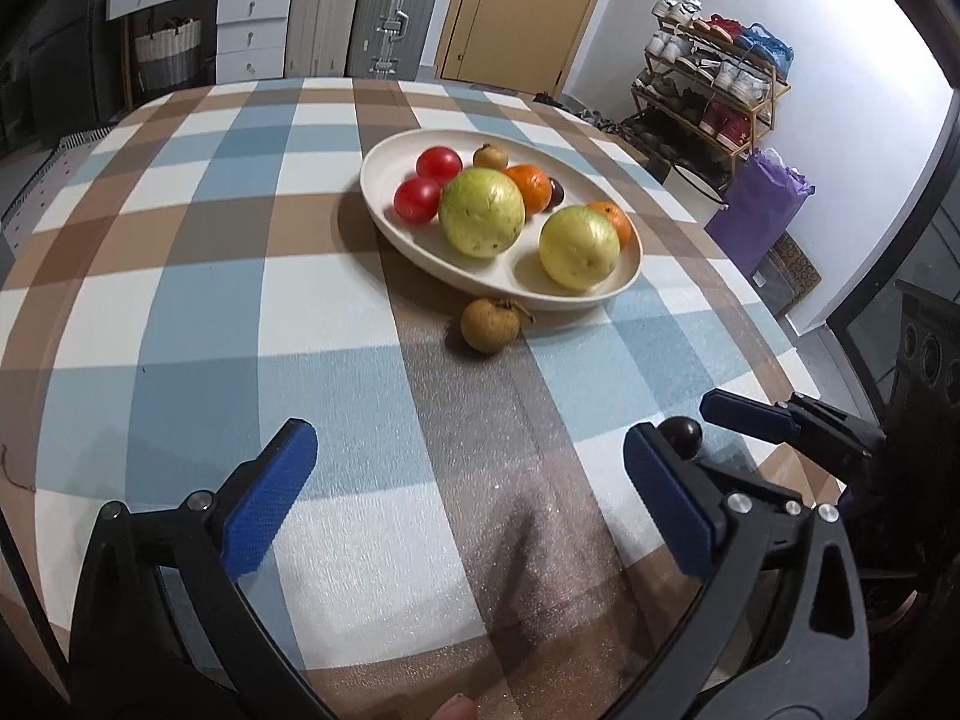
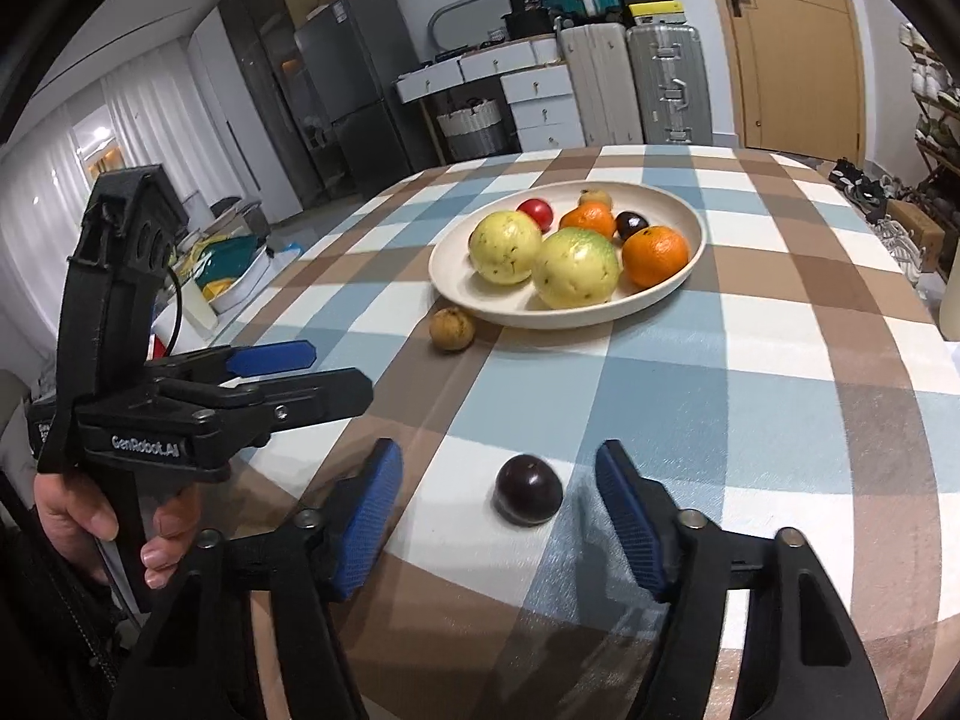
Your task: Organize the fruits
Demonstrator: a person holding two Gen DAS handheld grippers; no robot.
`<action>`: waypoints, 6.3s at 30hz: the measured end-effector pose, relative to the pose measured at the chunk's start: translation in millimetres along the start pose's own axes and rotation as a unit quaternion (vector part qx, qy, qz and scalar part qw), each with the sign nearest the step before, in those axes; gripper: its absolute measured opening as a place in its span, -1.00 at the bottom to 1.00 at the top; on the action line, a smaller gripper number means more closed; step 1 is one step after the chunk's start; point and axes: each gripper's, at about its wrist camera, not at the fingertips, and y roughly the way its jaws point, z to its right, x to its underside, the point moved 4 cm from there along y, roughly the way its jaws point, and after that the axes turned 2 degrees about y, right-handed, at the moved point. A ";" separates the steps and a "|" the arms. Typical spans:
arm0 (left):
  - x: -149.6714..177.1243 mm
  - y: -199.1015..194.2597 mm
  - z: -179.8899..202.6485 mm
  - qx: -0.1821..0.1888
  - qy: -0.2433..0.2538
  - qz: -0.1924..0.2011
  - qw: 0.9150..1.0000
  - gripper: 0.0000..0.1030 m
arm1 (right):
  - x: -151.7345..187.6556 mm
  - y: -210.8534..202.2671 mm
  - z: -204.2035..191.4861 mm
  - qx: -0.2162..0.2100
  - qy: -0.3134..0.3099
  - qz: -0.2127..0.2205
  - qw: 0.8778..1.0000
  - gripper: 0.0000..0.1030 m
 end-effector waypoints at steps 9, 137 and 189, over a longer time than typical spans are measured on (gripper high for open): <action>1.8 4.8 -7.9 -0.003 -0.015 -0.007 1.000 0.97 | 4.0 6.7 4.7 0.011 0.009 -0.017 1.000 -0.17; -151.7 81.1 34.0 0.080 0.056 -0.011 0.995 -0.20 | -141.5 44.5 84.3 -0.029 0.093 0.051 0.994 -0.31; -54.0 -105.6 17.5 -0.071 0.035 0.251 0.965 0.98 | -73.8 -78.6 19.7 0.052 -0.008 0.274 0.960 0.99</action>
